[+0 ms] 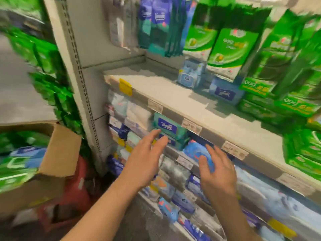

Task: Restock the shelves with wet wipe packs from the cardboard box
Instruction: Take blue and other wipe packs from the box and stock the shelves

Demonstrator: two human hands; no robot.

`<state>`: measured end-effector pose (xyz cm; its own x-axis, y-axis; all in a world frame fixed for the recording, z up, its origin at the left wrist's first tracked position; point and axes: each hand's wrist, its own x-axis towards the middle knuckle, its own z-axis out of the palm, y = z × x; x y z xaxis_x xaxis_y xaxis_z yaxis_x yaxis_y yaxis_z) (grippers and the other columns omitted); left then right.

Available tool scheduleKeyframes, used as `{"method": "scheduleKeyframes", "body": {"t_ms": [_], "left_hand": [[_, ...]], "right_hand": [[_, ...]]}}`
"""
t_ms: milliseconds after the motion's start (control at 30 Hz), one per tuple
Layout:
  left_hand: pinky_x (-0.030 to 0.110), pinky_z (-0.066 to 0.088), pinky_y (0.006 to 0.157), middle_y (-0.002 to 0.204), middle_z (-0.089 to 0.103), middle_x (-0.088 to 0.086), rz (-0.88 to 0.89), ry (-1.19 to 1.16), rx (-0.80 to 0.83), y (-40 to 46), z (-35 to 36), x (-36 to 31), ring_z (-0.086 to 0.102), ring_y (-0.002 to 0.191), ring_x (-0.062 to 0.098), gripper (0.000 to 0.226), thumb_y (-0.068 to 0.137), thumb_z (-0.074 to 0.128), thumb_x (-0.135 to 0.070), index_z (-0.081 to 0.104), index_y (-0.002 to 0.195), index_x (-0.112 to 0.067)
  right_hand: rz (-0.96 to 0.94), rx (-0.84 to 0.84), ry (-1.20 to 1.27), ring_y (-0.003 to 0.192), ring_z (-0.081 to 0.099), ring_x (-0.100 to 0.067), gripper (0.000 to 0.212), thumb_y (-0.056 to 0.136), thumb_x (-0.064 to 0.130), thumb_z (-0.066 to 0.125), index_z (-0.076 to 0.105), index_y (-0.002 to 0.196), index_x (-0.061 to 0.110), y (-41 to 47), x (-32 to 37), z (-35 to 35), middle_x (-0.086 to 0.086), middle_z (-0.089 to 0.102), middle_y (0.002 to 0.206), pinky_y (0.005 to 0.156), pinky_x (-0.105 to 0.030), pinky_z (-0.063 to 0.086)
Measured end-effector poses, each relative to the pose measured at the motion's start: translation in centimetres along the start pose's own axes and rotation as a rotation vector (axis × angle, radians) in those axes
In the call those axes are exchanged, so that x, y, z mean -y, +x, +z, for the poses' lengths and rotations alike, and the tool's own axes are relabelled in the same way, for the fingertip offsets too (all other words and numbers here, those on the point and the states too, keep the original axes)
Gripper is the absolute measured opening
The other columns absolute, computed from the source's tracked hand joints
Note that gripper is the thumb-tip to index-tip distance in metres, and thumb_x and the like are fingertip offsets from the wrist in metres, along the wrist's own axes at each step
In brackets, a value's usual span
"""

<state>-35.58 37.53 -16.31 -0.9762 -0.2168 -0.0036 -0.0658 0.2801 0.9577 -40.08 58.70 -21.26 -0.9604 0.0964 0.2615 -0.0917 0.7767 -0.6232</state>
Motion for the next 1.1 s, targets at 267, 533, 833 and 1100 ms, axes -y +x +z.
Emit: {"method": "scheduleKeyframes", "body": {"t_ms": [267, 533, 833, 1100], "left_hand": [[0.028, 0.029, 0.118, 0.145, 0.049, -0.016, -0.156, -0.062, -0.34, -8.9, -15.5, 7.6, 0.041, 0.138, 0.002, 0.066, 0.093, 0.05, -0.064, 0.047, 0.15, -0.03], [0.034, 0.035, 0.117, 0.139, 0.053, -0.022, -0.3, -0.102, -0.622, -17.8, -26.3, 13.6, 0.047, 0.133, 0.001, 0.076, 0.08, 0.046, -0.078, 0.054, 0.143, -0.036], [0.014, 0.036, 0.091, 0.14, 0.052, -0.02, -0.443, -0.167, -0.775, -21.5, -34.1, 18.9, 0.048, 0.119, -0.008, 0.05, 0.092, 0.048, -0.071, 0.052, 0.135, -0.047], [0.015, 0.037, 0.085, 0.136, 0.055, -0.016, -0.543, -0.064, -0.85, -18.5, -43.4, 22.1, 0.052, 0.111, -0.008, 0.056, 0.096, 0.05, -0.064, 0.054, 0.143, -0.033]], "right_hand": [[-0.227, 0.364, 0.107, 0.149, 0.034, -0.012, 0.052, 0.1, 0.044, 0.055, 0.054, 0.148, 0.026, -7.0, 13.2, 8.4, 0.004, 0.043, 0.159, 0.118, -0.025, 0.025], [-0.398, 0.636, 0.201, 0.147, 0.037, -0.008, 0.052, 0.1, 0.047, 0.056, 0.054, 0.148, 0.026, -14.3, 24.2, 17.0, 0.005, 0.048, 0.156, 0.122, -0.029, 0.026], [-0.548, 0.874, 0.237, 0.144, 0.038, -0.006, 0.053, 0.1, 0.047, 0.054, 0.044, 0.152, 0.038, -18.1, 32.9, 24.6, 0.014, 0.043, 0.156, 0.118, -0.034, 0.034], [-0.52, 1.027, 0.26, 0.147, 0.034, -0.009, 0.06, 0.099, 0.056, 0.051, 0.036, 0.155, 0.042, -17.5, 39.6, 34.4, 0.014, 0.039, 0.159, 0.118, -0.043, 0.037]]}}
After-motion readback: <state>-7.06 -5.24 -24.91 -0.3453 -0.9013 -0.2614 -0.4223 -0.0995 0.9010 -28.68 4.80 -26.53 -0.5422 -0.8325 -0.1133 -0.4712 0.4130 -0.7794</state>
